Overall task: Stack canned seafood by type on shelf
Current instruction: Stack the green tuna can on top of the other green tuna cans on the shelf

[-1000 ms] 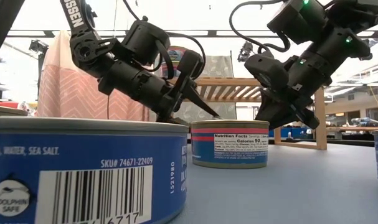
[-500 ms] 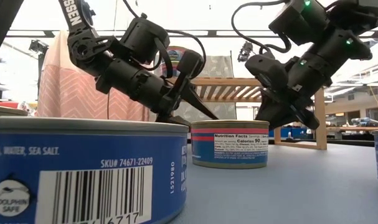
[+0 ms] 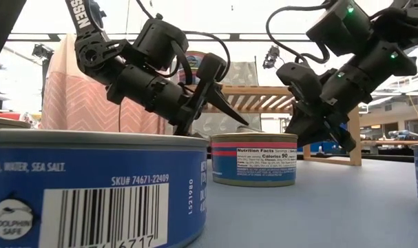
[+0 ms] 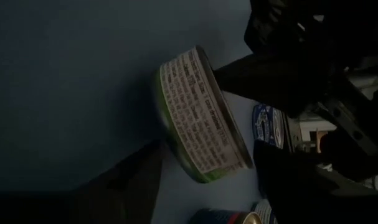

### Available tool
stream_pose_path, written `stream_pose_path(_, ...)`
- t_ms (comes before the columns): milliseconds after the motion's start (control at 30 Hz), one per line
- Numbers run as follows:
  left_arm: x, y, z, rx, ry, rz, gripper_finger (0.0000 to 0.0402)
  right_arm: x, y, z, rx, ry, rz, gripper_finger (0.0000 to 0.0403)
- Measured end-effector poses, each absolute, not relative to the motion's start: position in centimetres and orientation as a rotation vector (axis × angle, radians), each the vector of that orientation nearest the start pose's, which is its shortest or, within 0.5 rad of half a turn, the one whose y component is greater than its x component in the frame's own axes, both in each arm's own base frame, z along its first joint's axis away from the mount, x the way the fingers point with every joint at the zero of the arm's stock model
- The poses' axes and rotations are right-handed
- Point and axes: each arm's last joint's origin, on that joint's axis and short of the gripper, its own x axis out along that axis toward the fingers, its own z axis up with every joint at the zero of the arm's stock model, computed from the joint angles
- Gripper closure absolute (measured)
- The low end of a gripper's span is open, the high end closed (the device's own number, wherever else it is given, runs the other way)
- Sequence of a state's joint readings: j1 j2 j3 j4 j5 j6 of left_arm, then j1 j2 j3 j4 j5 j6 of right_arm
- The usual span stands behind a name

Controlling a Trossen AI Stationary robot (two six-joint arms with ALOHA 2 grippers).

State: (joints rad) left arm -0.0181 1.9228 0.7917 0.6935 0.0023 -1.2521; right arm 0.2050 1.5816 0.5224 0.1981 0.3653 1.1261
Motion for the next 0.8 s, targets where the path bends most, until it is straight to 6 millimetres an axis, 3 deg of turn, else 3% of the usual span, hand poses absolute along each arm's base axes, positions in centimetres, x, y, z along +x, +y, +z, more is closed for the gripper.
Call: stream_pose_path(800, 36.2, -0.5, 11.8, -1.254, 0.356, 0.307, 0.0133, 26.1, 3.1, 11.5, 0.809, 0.579, -0.553, 0.0403)
